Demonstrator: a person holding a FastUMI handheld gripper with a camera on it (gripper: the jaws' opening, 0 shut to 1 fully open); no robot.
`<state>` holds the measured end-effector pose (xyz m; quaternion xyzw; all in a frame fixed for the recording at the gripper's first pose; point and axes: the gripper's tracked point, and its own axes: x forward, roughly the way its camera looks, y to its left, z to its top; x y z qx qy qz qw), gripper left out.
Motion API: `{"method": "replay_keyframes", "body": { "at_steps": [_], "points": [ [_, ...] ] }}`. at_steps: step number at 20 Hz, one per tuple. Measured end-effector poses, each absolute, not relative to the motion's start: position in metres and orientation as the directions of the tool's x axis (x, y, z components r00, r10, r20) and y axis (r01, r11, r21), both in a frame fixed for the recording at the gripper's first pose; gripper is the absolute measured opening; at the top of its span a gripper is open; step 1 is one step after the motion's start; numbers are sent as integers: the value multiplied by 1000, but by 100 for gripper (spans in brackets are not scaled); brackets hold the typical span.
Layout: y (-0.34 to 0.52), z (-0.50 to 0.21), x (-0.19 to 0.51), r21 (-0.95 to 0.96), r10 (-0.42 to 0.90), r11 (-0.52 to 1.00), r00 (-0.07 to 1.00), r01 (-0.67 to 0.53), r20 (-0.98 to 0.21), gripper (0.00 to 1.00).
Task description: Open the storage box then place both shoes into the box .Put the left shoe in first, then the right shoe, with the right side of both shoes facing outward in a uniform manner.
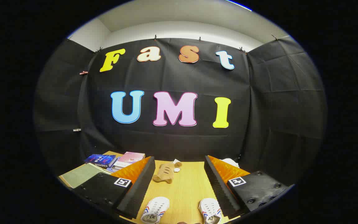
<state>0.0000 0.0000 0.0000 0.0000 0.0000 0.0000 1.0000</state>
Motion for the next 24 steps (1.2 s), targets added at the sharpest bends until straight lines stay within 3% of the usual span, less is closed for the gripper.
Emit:
{"method": "replay_keyframes", "body": {
  "at_steps": [24],
  "points": [
    [43,-30,-10,33,13,999,996,-10,-88,97]
  ]
}}
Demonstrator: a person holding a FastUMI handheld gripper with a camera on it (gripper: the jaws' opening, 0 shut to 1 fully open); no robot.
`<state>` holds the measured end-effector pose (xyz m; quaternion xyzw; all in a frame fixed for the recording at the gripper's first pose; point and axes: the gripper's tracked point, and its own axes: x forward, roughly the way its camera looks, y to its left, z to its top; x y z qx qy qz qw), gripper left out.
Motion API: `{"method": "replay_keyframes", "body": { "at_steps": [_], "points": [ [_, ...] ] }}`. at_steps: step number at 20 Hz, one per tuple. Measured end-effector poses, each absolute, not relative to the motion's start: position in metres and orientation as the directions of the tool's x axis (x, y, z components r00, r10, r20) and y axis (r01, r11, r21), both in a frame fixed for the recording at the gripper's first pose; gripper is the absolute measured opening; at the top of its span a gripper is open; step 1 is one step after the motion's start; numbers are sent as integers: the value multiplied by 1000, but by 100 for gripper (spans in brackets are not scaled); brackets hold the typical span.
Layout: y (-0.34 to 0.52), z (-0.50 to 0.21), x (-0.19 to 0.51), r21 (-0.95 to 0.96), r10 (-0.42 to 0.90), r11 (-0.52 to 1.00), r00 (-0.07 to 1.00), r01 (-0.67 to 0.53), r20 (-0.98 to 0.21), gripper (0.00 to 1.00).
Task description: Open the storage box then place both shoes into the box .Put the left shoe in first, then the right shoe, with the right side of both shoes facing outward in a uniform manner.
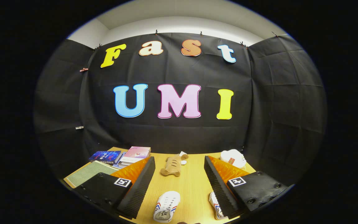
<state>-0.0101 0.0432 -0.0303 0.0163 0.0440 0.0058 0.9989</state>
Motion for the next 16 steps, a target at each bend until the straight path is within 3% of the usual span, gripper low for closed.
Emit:
{"method": "replay_keyframes", "body": {
  "at_steps": [7,16],
  "points": [
    [105,-88,-12,190,210,968,940,-162,-268,99],
    [203,-169,-67,485,585,796,667,-363,-461,99]
  ]
}}
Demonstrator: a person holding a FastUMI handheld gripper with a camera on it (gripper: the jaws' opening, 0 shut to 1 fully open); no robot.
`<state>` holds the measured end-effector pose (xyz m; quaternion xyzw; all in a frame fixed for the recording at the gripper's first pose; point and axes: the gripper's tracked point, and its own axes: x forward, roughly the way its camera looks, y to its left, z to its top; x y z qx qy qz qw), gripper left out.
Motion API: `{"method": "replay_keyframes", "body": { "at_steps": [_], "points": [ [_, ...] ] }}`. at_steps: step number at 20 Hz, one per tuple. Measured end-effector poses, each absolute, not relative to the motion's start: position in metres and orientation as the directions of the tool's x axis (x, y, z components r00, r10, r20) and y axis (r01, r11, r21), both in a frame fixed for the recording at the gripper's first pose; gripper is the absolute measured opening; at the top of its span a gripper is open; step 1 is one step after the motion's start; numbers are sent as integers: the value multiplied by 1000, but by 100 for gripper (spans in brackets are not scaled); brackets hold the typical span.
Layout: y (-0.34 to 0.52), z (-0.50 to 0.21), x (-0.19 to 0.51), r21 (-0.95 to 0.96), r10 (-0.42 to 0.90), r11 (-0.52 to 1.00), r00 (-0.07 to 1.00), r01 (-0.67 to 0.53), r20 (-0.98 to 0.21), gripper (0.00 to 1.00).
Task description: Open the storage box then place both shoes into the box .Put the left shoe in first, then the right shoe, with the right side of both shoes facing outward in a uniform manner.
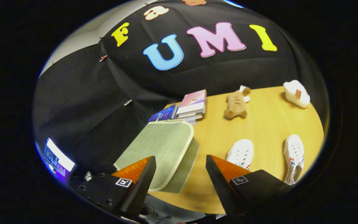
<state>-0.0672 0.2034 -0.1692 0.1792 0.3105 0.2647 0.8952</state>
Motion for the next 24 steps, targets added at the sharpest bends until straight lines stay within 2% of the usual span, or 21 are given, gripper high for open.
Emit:
{"method": "replay_keyframes", "body": {
  "at_steps": [5,7,17,20,21,23,24],
  "points": [
    [244,-193,-94,573,737,673,491,-468,-464,98],
    [251,-203,-99,620,773,633,431,-464,-466,98],
    [286,-219,-95,912,910,372,266,-175,-320,96],
    [287,-210,-93,942,925,318,250,-105,-285,74],
    [287,-207,-94,948,931,303,241,-93,-274,74],
    [286,-199,-93,958,940,277,227,-68,-256,49],
    [284,-197,-94,959,942,278,213,-60,-260,48]
  ]
}}
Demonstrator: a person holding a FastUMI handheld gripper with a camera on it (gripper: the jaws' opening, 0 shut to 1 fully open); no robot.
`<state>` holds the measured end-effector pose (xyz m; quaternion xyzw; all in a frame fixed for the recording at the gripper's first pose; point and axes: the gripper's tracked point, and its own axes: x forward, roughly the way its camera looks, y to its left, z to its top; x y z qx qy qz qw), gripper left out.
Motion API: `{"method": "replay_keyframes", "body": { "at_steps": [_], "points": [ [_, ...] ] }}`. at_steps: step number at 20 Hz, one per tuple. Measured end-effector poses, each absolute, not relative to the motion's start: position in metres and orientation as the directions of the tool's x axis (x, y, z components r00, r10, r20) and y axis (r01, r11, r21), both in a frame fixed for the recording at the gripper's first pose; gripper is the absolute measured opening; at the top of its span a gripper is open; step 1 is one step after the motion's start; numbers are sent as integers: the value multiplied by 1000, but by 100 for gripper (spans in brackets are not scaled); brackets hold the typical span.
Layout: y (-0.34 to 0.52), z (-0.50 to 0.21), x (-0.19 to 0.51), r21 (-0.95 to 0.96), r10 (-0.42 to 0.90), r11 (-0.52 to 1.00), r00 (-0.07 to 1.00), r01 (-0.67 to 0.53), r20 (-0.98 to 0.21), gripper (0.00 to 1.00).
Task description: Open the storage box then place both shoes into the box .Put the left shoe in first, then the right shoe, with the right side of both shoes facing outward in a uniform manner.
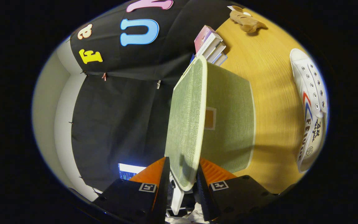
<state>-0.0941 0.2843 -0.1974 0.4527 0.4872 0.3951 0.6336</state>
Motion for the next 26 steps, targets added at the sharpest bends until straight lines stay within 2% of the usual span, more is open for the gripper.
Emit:
{"method": "replay_keyframes", "body": {
  "at_steps": [2,3,6,11,20,26],
  "points": [
    [279,-205,-85,940,913,336,261,-49,-313,25],
    [282,-200,-88,946,919,320,258,-42,-299,13],
    [287,-196,-91,941,922,332,234,-64,-309,5],
    [298,-172,-97,937,925,346,177,-34,-335,5],
    [364,-59,-79,932,948,307,150,-190,-282,6],
    [444,-32,-79,925,956,291,119,-243,-269,6]
  ]
}}
